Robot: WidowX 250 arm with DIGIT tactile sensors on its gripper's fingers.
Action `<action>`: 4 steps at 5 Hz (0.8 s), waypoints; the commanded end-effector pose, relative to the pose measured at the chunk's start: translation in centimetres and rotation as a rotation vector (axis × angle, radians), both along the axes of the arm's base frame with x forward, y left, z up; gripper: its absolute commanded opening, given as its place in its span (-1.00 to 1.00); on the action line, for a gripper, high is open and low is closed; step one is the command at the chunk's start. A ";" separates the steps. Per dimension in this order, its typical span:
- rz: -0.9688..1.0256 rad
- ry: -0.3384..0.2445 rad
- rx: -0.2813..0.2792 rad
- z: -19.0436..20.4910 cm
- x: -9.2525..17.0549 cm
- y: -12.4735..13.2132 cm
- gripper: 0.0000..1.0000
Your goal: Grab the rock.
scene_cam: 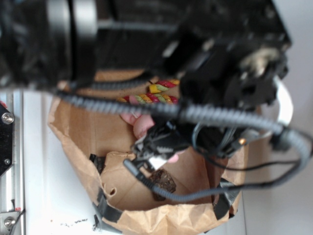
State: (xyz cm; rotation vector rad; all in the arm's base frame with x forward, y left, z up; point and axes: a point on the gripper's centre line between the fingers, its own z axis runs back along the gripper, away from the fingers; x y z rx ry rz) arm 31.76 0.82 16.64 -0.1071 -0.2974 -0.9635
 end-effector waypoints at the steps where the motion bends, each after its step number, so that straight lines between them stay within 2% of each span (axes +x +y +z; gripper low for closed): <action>1: -0.127 -0.185 0.133 0.0 -2.1 -1.7 1.00; 2: -0.173 -0.196 0.196 -1.7 -3.1 -2.5 1.00; 4: -0.306 -0.120 0.187 -4.6 -1.7 -4.2 1.00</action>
